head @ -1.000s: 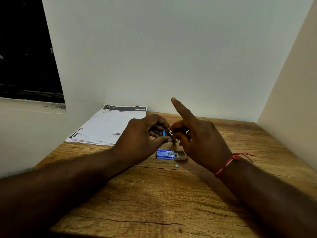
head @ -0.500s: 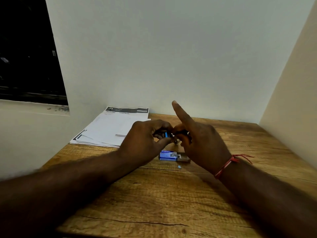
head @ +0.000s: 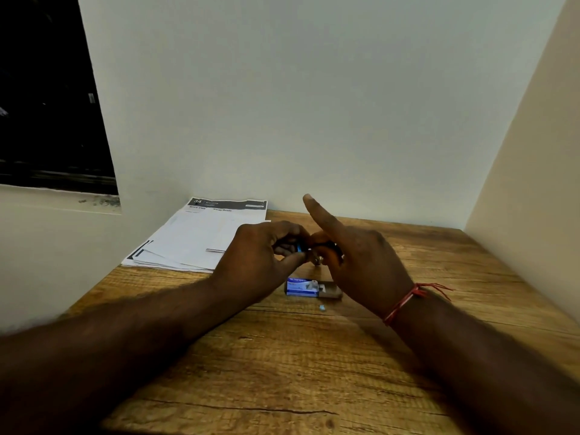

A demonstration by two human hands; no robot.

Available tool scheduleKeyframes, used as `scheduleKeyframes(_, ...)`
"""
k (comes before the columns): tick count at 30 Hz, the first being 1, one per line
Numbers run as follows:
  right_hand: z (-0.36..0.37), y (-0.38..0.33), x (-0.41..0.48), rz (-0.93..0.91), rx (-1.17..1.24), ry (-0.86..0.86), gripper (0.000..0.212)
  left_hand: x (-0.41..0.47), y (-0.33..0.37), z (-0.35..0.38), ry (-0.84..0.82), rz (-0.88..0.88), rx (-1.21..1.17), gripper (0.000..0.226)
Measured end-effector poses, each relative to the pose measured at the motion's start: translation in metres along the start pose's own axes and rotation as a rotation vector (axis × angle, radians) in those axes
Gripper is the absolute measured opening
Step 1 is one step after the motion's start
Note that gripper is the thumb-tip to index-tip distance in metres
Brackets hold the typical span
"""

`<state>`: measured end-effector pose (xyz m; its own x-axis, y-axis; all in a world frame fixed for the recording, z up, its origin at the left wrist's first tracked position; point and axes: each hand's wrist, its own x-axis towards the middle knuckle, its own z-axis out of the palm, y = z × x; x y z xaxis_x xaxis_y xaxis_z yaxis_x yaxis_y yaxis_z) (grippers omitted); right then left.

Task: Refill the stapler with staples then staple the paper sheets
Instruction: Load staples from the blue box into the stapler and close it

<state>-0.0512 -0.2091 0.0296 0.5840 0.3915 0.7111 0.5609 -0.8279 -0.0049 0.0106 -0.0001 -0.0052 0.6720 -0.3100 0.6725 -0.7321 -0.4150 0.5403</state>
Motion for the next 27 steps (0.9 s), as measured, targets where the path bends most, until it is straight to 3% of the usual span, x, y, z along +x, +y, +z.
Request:
scheduleKeyframes(3,-0.004,0.010,-0.001,0.001,0.043,0.044,0.094,0.002,-0.006,0.001,0.000,-0.072,-0.055,0.035)
scheduleKeyframes(6,-0.006,0.026,-0.003,0.180,0.153,0.086,0.090,0.003,-0.012,0.002,-0.015,-0.148,-0.034,0.030)
scheduleKeyframes(9,0.002,0.039,-0.004,0.458,0.339,-0.030,0.092,0.003,-0.017,0.004,-0.057,-0.158,0.038,0.029)
scheduleKeyframes(12,0.013,0.044,-0.007,0.600,0.474,-0.165,0.076,0.004,-0.015,0.004,-0.094,-0.165,0.111,0.039)
scheduleKeyframes(16,0.017,0.051,-0.008,0.573,0.385,-0.237,0.052,0.006,-0.012,0.002,-0.145,-0.189,0.130,0.055)
scheduleKeyframes(23,0.015,0.068,-0.012,0.619,0.293,-0.228,0.049,0.006,-0.011,-0.012,-0.239,-0.175,0.104,0.038)
scheduleKeyframes(27,-0.004,0.061,-0.008,0.520,0.210,-0.199,0.050,0.004,-0.012,-0.024,-0.434,-0.178,0.137,0.061)
